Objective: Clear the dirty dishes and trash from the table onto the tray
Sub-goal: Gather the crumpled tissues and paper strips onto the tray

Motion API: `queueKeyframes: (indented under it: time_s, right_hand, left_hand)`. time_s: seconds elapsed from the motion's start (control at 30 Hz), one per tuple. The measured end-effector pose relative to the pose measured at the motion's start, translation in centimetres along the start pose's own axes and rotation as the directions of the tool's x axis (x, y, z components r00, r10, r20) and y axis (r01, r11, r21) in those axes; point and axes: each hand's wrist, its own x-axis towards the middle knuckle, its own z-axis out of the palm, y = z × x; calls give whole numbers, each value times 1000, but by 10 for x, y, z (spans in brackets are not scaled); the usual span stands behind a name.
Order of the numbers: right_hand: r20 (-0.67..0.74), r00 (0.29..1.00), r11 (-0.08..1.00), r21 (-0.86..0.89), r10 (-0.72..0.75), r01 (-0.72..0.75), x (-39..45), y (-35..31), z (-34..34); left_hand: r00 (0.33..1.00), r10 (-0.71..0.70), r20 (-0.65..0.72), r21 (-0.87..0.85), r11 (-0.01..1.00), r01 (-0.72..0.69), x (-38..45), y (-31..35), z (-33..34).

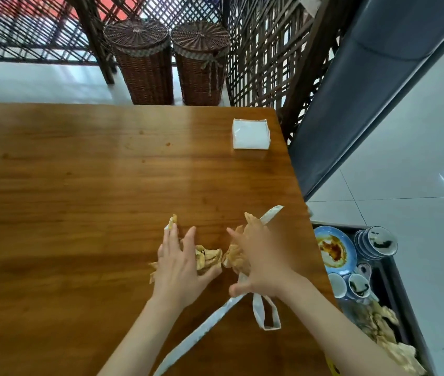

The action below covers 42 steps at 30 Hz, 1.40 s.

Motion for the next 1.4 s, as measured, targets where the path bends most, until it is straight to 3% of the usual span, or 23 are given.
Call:
queueKeyframes:
  time_s: [0.1, 0.17, 0.3, 0.5, 0.83, 1.13, 1.4]
  right_hand:
    - [154, 988, 994, -108, 7, 10, 4, -3, -5]
    - [174, 984, 982, -186, 28, 5, 7, -6, -5]
    - [103, 995, 970, -244, 12, 14, 8, -8, 0]
    - [8, 1000, 984, -179, -9, 10, 9, -6, -3]
    - [-127, 992, 993, -118, -8, -8, 12, -2, -5]
    - [-380, 925, 997, -63, 25, -52, 21, 1, -7]
    - [-505, 861, 998, 35, 68, -59, 15, -1, -5]
  left_hand:
    - [1000, -14, 0, 22, 1000, 14, 2, 1, 1]
    - [1000, -24, -8, 18, 1000, 25, 3, 3, 1]
    - [998, -62, -18, -19, 998, 61, 0, 5, 4]
    - [994, -71, -80, -51, 996, 68, 4, 1, -1]
    - [994, -74, -79, 30, 997, 77, 10, -4, -1]
    - [992, -24, -120, 5, 1000, 25, 6, -3, -8]
    - [995, 10, -99, -131, 991, -23, 8, -7, -16]
